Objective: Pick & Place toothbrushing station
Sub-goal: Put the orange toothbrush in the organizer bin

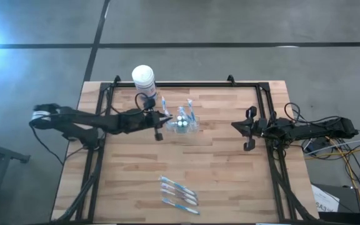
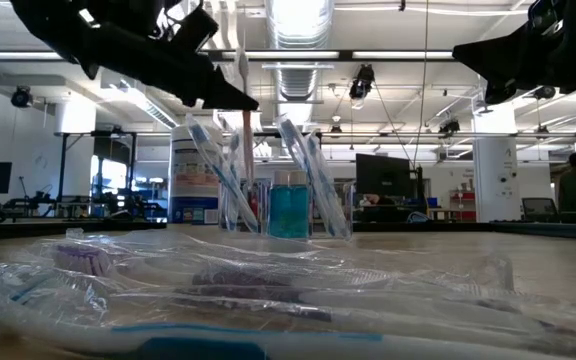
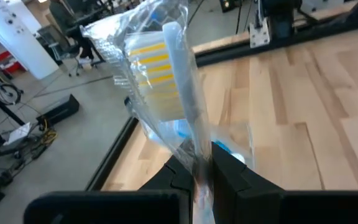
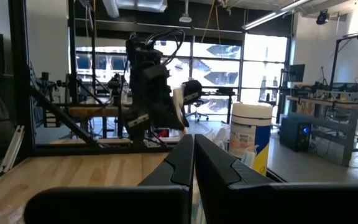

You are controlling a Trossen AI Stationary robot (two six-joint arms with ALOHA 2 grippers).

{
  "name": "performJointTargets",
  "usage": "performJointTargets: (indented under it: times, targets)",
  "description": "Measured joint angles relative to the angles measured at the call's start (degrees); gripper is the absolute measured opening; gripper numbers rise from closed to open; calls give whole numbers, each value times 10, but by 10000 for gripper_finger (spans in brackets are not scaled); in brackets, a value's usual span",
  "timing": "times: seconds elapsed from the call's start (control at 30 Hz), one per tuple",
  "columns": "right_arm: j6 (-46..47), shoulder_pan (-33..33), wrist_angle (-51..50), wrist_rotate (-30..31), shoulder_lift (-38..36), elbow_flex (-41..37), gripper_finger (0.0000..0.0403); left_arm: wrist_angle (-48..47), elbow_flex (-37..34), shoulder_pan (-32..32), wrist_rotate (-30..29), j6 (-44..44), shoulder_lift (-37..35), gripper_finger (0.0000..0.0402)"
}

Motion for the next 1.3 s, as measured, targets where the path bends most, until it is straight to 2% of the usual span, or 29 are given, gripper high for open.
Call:
performJointTargets:
  times: [0.7, 1.3]
  targets:
    - [-2, 0, 0, 0, 1, 0, 8, 61, 2, 21, 8, -33, 110, 24]
    - [0, 0, 0, 0, 1, 0, 8, 66, 1, 27, 12, -48, 139, 31]
